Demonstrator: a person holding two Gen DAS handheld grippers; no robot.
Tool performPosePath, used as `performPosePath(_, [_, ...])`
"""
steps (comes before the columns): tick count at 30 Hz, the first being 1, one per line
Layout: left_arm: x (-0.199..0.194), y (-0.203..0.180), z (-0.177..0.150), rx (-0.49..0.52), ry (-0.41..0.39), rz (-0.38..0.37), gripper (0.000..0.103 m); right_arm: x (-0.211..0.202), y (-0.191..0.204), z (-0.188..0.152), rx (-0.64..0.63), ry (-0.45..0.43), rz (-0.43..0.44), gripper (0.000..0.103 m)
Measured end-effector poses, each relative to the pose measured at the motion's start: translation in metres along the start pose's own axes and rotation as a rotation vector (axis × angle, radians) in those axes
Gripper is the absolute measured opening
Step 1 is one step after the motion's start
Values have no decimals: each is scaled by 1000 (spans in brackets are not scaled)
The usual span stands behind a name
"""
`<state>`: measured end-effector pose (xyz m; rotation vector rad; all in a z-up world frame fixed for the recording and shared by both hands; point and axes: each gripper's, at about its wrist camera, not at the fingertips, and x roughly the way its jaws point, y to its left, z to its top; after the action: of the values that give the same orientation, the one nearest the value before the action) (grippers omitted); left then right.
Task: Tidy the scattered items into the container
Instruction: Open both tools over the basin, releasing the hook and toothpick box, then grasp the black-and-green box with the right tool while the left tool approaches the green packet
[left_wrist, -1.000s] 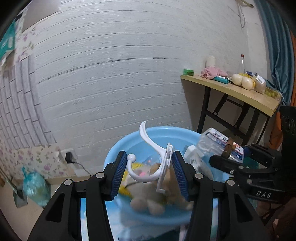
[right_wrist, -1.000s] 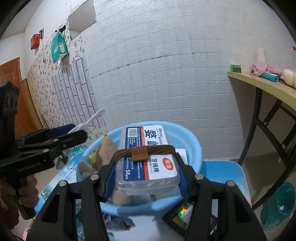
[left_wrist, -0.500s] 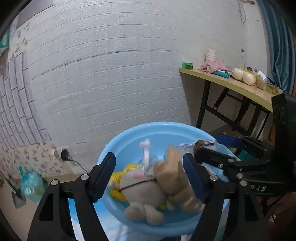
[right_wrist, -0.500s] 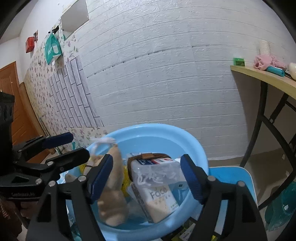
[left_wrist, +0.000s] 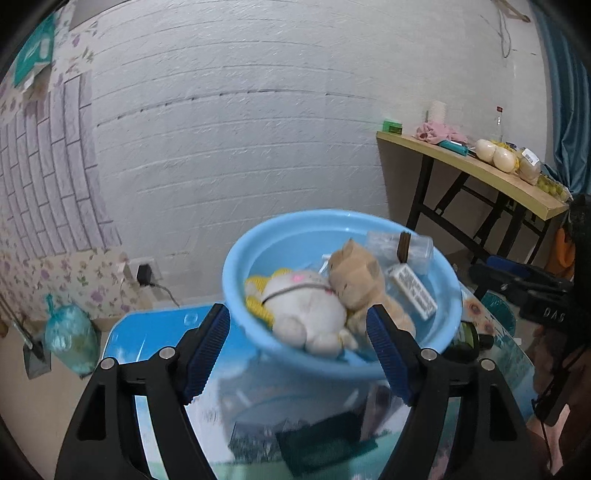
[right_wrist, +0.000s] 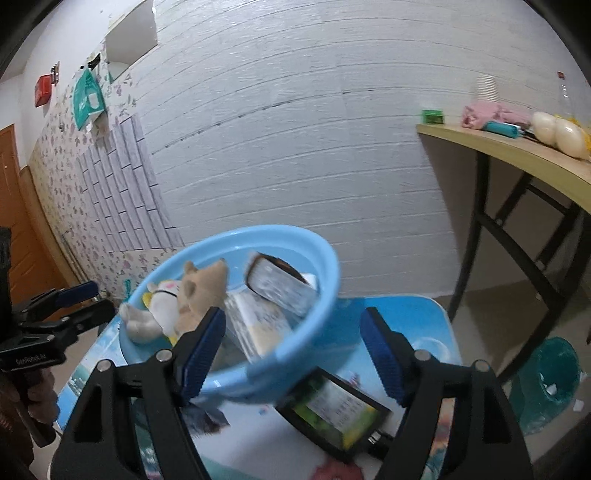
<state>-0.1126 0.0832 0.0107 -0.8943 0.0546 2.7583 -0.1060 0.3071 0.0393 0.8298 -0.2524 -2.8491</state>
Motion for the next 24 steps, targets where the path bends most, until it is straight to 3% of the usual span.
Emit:
performPosePath(9, [6, 2, -44, -54, 123, 4, 81, -1, -31, -35, -5, 123, -88, 78])
performPosePath(13, [18, -5, -64, -60, 217, -29, 85, 16, -35, -48, -42, 190, -74, 99])
performPosePath(16, [26, -10, -76, -60, 265, -25, 85, 24, -36, -51, -78, 193, -67, 100])
performPosePath(20, [35, -16, -89, -67, 312, -31, 85, 41, -34, -53, -108, 282, -4, 100])
performPosePath(24, [45, -22, -95, -55, 345, -19, 85, 54, -27, -55, -176, 307, -39, 100])
